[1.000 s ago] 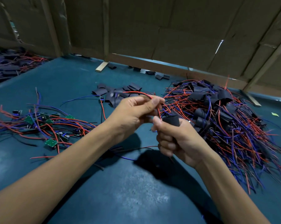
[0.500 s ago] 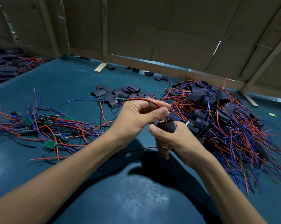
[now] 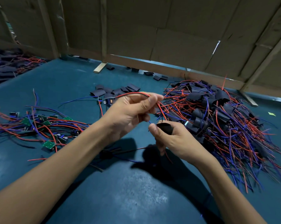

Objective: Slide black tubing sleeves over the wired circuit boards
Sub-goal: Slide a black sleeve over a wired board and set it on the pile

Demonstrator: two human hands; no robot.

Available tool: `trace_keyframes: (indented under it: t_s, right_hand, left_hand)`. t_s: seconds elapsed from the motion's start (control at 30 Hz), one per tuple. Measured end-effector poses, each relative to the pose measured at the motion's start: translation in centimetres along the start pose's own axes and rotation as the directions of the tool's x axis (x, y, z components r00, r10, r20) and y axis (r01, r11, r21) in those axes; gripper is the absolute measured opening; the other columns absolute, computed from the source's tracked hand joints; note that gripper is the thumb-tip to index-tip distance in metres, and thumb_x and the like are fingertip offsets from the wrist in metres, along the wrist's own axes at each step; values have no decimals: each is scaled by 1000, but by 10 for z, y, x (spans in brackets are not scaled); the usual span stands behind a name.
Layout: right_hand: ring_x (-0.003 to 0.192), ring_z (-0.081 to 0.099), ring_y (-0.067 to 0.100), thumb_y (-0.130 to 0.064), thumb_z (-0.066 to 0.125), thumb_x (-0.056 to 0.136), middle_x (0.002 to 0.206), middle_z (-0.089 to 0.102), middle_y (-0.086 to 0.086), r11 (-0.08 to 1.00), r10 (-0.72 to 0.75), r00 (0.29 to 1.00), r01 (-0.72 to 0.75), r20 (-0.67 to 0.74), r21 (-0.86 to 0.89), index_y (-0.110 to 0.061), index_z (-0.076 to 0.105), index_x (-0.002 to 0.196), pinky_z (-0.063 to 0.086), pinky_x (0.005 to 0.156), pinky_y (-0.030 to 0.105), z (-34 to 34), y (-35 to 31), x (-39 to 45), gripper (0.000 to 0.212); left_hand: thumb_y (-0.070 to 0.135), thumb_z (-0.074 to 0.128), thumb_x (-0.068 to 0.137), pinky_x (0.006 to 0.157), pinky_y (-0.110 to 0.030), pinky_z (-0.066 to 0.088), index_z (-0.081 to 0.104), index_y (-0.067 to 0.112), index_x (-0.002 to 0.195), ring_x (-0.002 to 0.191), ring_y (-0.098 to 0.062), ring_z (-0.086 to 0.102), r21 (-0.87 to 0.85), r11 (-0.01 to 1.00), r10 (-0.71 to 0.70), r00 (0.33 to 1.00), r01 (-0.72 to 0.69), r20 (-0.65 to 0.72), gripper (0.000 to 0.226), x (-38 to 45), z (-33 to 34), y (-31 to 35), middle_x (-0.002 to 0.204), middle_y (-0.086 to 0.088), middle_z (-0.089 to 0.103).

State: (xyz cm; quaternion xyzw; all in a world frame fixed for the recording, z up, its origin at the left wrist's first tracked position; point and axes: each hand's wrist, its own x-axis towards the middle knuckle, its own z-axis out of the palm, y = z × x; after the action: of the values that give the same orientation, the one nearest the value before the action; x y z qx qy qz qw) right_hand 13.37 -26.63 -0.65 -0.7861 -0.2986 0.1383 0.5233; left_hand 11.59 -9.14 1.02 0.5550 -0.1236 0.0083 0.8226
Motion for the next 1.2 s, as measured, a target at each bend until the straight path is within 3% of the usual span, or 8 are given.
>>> trace_keyframes:
  t_s: [0.23, 0.4, 0.57, 0.7, 0.83, 0.97, 1.1, 1.2]
  right_hand:
    - [44, 48, 15, -47, 59, 86, 48, 52, 4, 1000, -20, 999, 20, -30, 16, -9, 49, 64, 40, 50, 19, -3, 1, 0, 46]
    - [46, 50, 21, -48, 62, 88, 53, 52, 12, 998, -9, 1000, 10, -21, 68, -8, 50, 64, 43, 50, 24, -3, 2, 0, 48]
    - [47, 53, 25, -54, 60, 88, 54, 54, 11, 996, 5, 1000, -5, -5, 89, -13, 51, 60, 44, 54, 35, -2, 4, 1, 50]
    - [51, 52, 28, -60, 55, 87, 51, 50, 2, 992, -3, 1000, 3, -2, 124, -25, 49, 54, 44, 59, 41, -2, 2, 1, 49]
    - [52, 51, 28, -62, 55, 86, 51, 50, 2, 991, -6, 1000, 4, 12, 136, -25, 48, 53, 43, 60, 40, -3, 1, 0, 50]
    - [51, 50, 27, -60, 56, 86, 49, 50, 0, 987, -16, 1000, 13, 16, 160, -22, 51, 54, 41, 58, 32, -5, -1, -2, 51]
    - [48, 50, 19, -53, 58, 91, 46, 52, 6, 993, -18, 999, 13, 41, 118, -17, 54, 54, 41, 54, 24, -7, -2, -4, 52]
    - [36, 49, 20, -49, 46, 96, 43, 38, 5, 987, 6, 994, -24, 110, 157, -13, 43, 54, 39, 43, 24, -6, -3, -6, 56]
  left_hand:
    - [23, 75, 79, 63, -21, 51, 79, 21, 91, 79, -14, 70, 173, 965, 198, 980, -197, 8, 13, -1, 1, -1, 83, -1, 75]
    - [7, 72, 88, 65, -21, 52, 74, 14, 98, 75, -12, 70, 324, 899, 312, 950, -296, 0, 12, -1, 2, -4, 85, -4, 76]
    - [3, 73, 86, 63, -27, 54, 73, 8, 98, 77, -35, 71, 417, 829, 411, 912, -373, -1, 13, 0, 6, -4, 83, -11, 75]
    - [3, 74, 87, 65, -25, 55, 74, 9, 98, 71, -19, 71, 458, 786, 453, 891, -414, 28, 13, -2, 3, 2, 83, -8, 76]
    - [5, 75, 85, 72, -37, 59, 75, 9, 98, 79, -34, 73, 458, 788, 435, 898, -412, 60, 13, -3, 4, -1, 86, -9, 76]
    - [9, 77, 85, 80, -33, 56, 76, 10, 97, 85, -25, 73, 476, 784, 393, 912, -399, 117, 13, -5, 0, -4, 90, -1, 75]
    - [9, 75, 87, 78, -36, 51, 78, 7, 96, 87, -23, 66, 606, 684, 303, 914, -406, 270, 10, -3, -4, -7, 90, -6, 72]
    - [21, 72, 89, 80, -23, 46, 77, 17, 110, 88, -9, 65, 556, 799, 116, 966, -230, 232, 22, -1, -6, -10, 91, 7, 72]
